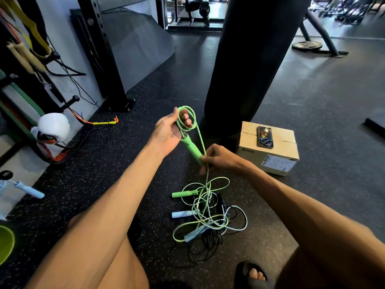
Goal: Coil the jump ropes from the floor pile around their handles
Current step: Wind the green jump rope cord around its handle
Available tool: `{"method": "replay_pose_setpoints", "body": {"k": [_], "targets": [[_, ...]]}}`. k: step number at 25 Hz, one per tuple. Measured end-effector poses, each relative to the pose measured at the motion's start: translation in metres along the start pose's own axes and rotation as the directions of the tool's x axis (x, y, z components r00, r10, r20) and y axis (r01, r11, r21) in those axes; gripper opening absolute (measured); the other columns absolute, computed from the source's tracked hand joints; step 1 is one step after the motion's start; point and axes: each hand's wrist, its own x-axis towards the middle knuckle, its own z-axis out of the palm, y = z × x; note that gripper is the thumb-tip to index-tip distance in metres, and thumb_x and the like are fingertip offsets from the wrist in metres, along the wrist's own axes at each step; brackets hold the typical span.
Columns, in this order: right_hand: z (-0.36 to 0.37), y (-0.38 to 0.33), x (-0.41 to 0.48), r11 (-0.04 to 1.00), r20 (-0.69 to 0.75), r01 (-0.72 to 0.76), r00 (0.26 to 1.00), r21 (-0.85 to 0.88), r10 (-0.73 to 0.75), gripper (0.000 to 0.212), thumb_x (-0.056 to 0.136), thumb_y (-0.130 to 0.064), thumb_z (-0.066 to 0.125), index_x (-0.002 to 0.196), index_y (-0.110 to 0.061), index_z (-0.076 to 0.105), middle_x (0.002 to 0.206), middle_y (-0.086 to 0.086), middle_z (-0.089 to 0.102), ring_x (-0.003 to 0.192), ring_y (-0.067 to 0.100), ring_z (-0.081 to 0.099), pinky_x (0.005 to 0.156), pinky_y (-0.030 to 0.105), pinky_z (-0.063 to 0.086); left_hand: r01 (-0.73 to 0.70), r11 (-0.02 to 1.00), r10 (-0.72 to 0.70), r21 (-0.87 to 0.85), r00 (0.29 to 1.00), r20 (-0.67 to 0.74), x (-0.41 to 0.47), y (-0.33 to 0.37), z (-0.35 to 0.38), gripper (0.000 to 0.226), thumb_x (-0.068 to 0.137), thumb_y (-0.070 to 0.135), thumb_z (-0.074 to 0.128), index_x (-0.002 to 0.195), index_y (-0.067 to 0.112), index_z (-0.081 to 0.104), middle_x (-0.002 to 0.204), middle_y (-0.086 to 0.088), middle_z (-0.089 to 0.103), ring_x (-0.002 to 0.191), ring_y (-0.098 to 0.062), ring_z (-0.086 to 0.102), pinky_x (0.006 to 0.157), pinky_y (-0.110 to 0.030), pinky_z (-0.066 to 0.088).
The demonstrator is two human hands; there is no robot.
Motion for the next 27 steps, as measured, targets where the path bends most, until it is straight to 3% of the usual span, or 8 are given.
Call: {"method": "replay_pose_setpoints", "body": {"k": [2,5,8,12,16,19,22,27], "targets": [[0.004,0.004,0.001,1.0,0.041,0.004,0.999,-0.009,-0.004,0.02,0.097,-0.012,0.058,0.079,-0.007,0.051,0.089,0.027,0.073,0.082,0.035,0.067,0.069,0.041,0.048,-0.079,0.996,0.081,0.031,0.994,-0.071,0.005,0.0,-0.006,0.029,0.104,0.017,0.039,0.097,-0.001,0.061,0.075,-0.007,0.072,0.065,-0.015,0.067,0.064,-0.026,0.057],[0.011,0.007,0.007,0.999,-0.024,0.028,0.999,0.042,-0.027,0.016,0.097,-0.004,0.055,0.087,-0.005,0.043,0.071,0.016,0.071,0.062,0.03,0.07,0.052,0.032,0.056,-0.145,0.984,0.152,0.107,0.987,-0.061,0.009,-0.003,-0.013,0.031,0.105,0.016,0.035,0.104,0.0,0.061,0.091,-0.009,0.075,0.079,-0.018,0.072,0.071,-0.026,0.056],[0.017,0.009,0.014,0.966,-0.134,0.149,0.975,-0.21,-0.179,0.011,0.093,-0.008,0.061,0.087,-0.005,0.053,0.067,0.003,0.065,0.054,0.018,0.062,0.053,0.029,0.049,-0.216,0.92,0.251,0.328,0.965,-0.069,0.01,-0.006,-0.016,0.031,0.105,0.016,0.038,0.106,-0.003,0.063,0.097,-0.015,0.073,0.083,-0.023,0.073,0.074,-0.028,0.057],[0.019,0.003,0.016,0.823,-0.118,0.366,0.883,-0.434,-0.455,0.009,0.095,-0.012,0.058,0.088,-0.008,0.064,0.075,-0.004,0.059,0.068,0.012,0.052,0.067,0.022,0.038,-0.259,0.641,0.362,0.722,0.932,0.013,0.012,-0.016,-0.017,0.03,0.103,0.012,0.043,0.104,-0.01,0.063,0.09,-0.023,0.071,0.07,-0.019,0.073,0.066,-0.028,0.056],[0.009,-0.006,0.015,0.717,-0.15,0.468,0.775,-0.516,-0.614,0.014,0.097,-0.013,0.053,0.088,-0.009,0.064,0.082,0.0,0.06,0.074,0.011,0.054,0.069,0.022,0.039,-0.194,0.369,0.274,0.909,0.957,0.093,0.007,-0.023,-0.019,0.025,0.099,0.01,0.05,0.091,-0.006,0.067,0.076,-0.017,0.07,0.052,-0.005,0.066,0.054,-0.019,0.053],[-0.001,-0.012,0.012,0.732,-0.238,0.453,0.743,-0.509,-0.625,0.017,0.098,-0.014,0.053,0.087,-0.008,0.063,0.078,-0.004,0.062,0.071,0.014,0.059,0.067,0.029,0.046,-0.144,0.192,0.146,0.971,0.982,0.117,0.003,-0.027,-0.017,0.03,0.099,0.019,0.052,0.077,0.008,0.068,0.067,-0.013,0.07,0.05,-0.009,0.066,0.053,-0.022,0.05],[-0.011,-0.015,0.012,0.803,-0.38,0.393,0.729,-0.448,-0.569,0.015,0.096,-0.016,0.057,0.087,-0.007,0.063,0.079,-0.001,0.067,0.071,0.015,0.063,0.067,0.034,0.05,-0.03,0.398,-0.074,0.917,0.995,0.065,-0.002,-0.029,-0.009,0.04,0.105,0.016,0.037,0.076,0.003,0.061,0.052,-0.008,0.063,0.038,-0.014,0.058,0.043,-0.021,0.045],[-0.016,-0.012,0.009,0.88,-0.46,0.321,0.759,-0.351,-0.46,0.022,0.095,-0.03,0.061,0.09,-0.009,0.057,0.075,0.005,0.066,0.066,0.02,0.061,0.059,0.037,0.049,0.125,0.557,-0.283,0.821,0.958,0.046,-0.006,-0.027,-0.003,0.042,0.105,0.022,0.037,0.071,0.007,0.056,0.045,0.004,0.033,0.037,-0.007,0.027,0.042,-0.02,0.024]]}}
